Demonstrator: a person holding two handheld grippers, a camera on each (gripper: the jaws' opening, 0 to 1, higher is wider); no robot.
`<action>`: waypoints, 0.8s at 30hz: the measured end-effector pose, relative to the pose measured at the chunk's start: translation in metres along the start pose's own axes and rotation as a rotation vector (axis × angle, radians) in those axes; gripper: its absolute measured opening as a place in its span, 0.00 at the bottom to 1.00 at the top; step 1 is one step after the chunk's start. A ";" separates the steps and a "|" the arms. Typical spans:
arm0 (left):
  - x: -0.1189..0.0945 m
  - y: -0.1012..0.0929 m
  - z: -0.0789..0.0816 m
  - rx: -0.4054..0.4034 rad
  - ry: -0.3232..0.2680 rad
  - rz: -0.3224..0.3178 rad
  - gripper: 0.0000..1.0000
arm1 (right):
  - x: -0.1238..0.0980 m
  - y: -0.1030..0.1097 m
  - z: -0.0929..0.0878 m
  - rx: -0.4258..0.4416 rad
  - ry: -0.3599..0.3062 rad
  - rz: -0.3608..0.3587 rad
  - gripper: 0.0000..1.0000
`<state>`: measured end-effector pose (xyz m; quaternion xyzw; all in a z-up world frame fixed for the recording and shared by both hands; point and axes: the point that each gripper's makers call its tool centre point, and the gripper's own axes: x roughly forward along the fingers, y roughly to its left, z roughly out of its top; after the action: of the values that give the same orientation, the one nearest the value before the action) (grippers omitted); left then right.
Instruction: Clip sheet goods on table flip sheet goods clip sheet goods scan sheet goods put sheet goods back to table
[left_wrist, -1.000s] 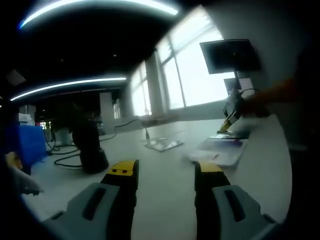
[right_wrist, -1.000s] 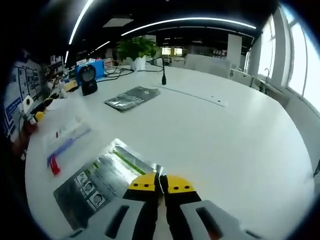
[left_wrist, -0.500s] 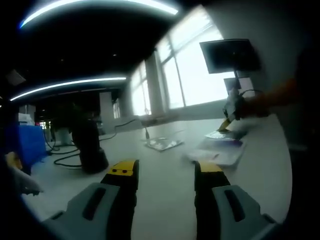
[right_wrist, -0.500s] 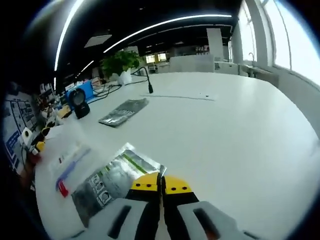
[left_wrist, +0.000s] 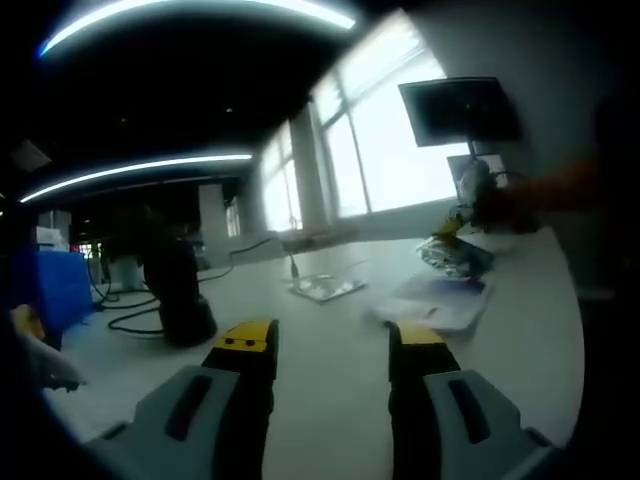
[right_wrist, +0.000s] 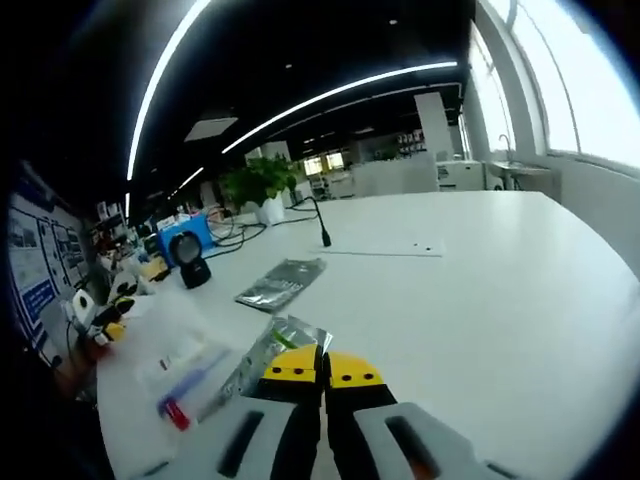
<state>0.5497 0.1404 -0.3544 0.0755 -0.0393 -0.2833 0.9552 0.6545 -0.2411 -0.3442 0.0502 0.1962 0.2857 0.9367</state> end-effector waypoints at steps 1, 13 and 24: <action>0.000 0.000 0.000 -0.001 0.000 0.000 0.37 | -0.002 0.003 0.003 0.004 -0.011 0.006 0.00; 0.000 0.000 0.000 -0.004 0.000 0.000 0.36 | -0.031 0.050 0.035 0.032 -0.160 0.050 0.00; 0.000 0.000 0.000 -0.004 -0.001 -0.001 0.36 | -0.042 0.075 0.055 0.033 -0.252 0.065 0.00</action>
<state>0.5493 0.1402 -0.3541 0.0733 -0.0391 -0.2837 0.9553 0.6058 -0.2010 -0.2646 0.1072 0.0801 0.3040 0.9432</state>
